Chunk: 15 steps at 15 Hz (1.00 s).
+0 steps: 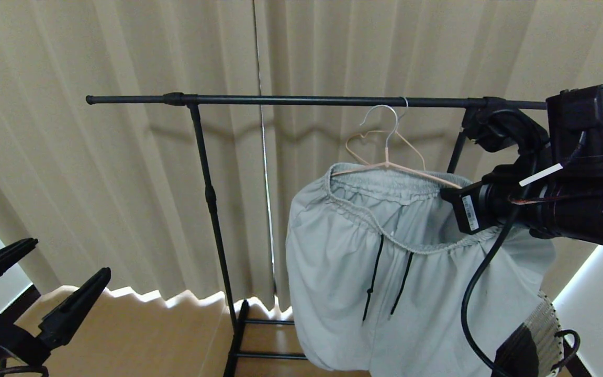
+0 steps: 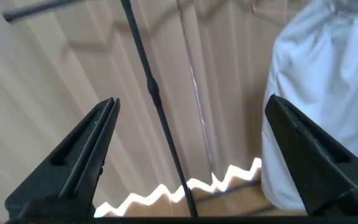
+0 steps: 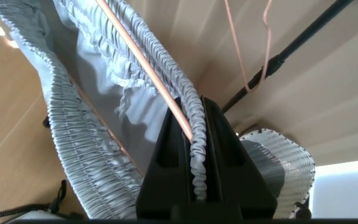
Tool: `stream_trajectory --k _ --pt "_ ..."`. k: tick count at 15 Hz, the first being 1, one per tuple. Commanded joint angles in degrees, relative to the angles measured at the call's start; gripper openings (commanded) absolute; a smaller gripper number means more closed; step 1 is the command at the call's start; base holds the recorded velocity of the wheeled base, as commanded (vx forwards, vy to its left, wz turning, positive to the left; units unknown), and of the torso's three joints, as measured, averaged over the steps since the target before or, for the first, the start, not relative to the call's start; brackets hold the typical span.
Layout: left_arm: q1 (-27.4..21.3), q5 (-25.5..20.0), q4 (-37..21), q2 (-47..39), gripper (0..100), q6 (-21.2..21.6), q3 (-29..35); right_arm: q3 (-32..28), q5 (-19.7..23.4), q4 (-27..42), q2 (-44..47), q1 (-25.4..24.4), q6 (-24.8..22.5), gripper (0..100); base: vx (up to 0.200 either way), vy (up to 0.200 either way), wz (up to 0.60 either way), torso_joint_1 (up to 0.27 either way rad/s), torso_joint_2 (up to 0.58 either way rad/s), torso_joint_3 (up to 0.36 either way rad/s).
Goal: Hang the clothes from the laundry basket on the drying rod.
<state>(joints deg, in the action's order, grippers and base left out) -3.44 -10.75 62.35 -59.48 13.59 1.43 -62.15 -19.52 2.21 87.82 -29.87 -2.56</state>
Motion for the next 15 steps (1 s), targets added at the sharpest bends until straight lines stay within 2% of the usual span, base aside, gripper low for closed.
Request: stream_trajectory --k 1,3,11,14,15 --pt "0.0 0.0 -0.4 1.6 100 -0.1 0.8 -0.2 -0.1 -0.9 0.5 0.0 0.0 0 0.0 0.0 0.0 0.0 0.0 0.0" --pt "0.0 0.0 -0.5 1.6 100 -0.1 0.6 0.0 -0.3 -3.1 0.9 0.1 -0.1 0 0.2 0.0 0.0 0.002 0.0 0.002" --pt "0.0 -0.1 -0.5 1.6 100 -0.1 0.1 -0.2 -1.5 -3.7 2.0 1.1 0.5 0 0.2 0.0 0.0 0.002 0.0 0.004" --pt "0.0 -0.1 -0.5 1.6 100 0.0 -0.2 -0.1 -2.1 -8.1 4.4 2.4 0.5 0 0.2 0.0 0.0 0.004 0.0 0.002" --pt "0.0 -0.1 -0.5 1.6 100 0.0 -0.3 -0.2 -2.7 -9.2 5.2 2.8 0.5 0 0.0 0.0 0.0 0.0 0.0 0.0"
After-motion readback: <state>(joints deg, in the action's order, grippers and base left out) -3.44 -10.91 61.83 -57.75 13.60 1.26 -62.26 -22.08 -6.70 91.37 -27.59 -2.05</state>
